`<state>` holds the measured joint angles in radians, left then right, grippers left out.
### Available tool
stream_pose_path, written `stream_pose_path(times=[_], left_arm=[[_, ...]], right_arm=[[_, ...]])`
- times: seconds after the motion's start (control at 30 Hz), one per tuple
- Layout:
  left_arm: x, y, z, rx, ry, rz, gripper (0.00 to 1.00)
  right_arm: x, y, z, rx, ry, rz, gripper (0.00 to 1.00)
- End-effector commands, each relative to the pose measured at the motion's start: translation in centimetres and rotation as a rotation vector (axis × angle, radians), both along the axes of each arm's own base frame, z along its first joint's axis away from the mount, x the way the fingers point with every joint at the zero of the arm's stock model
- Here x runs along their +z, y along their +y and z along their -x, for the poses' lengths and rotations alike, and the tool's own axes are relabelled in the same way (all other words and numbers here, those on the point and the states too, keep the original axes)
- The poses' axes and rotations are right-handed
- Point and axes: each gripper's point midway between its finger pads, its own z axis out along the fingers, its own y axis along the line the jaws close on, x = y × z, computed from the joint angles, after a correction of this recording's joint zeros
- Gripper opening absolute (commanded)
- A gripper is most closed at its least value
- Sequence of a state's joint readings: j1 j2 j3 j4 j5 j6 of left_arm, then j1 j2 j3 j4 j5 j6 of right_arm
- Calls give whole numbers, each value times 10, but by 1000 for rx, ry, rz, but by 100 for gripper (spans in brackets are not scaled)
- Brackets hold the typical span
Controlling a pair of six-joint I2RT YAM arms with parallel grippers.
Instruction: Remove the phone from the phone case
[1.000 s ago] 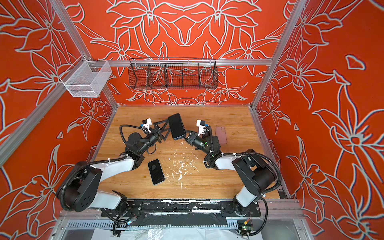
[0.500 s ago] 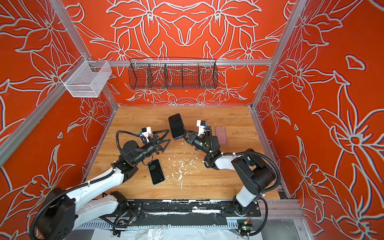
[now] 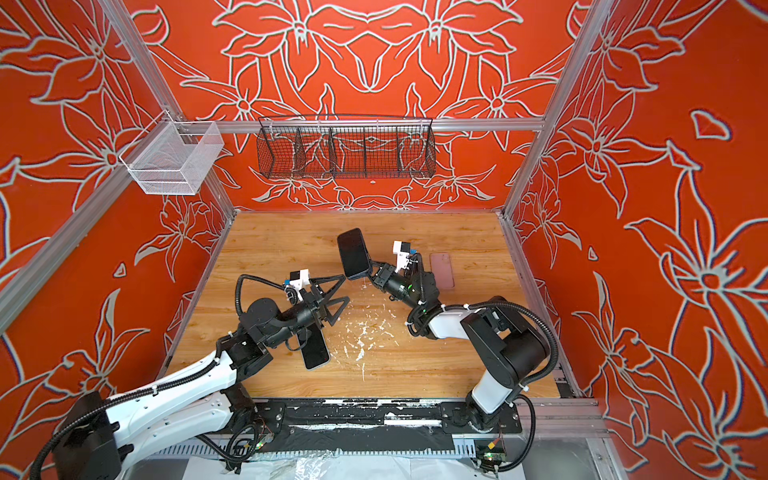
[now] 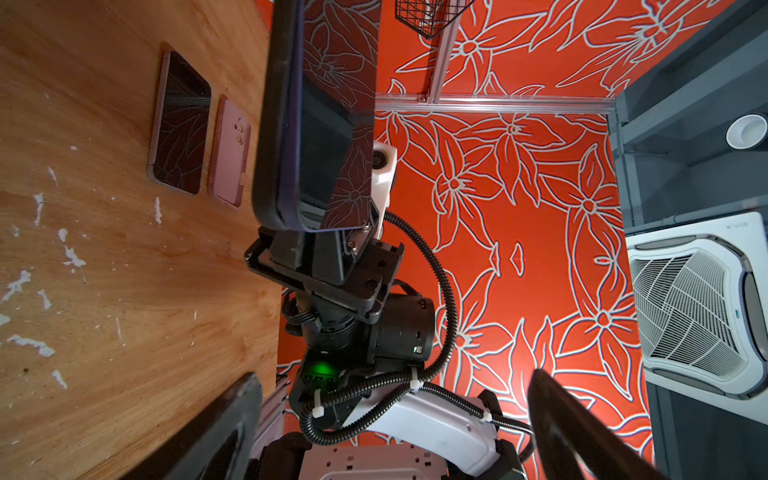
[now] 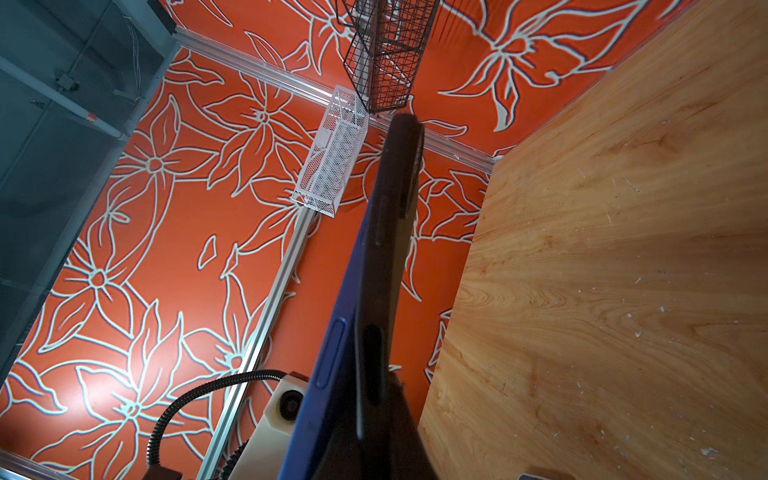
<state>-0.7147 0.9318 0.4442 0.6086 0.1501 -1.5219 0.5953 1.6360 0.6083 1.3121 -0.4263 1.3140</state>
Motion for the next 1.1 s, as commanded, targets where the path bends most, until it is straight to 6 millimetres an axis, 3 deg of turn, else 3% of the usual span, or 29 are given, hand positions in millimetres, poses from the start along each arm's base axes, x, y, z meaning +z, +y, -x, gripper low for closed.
stream_pose_path(times=[0.0, 0.5, 1.07], left_arm=[[18, 4, -5, 42, -43, 67, 97], [28, 8, -10, 81, -72, 90, 97], [16, -1, -26, 102, -43, 82, 97]], right_arm=[[28, -2, 7, 2, -85, -38, 1], [22, 10, 7, 18, -74, -16, 0], [21, 16, 14, 28, -85, -24, 0]])
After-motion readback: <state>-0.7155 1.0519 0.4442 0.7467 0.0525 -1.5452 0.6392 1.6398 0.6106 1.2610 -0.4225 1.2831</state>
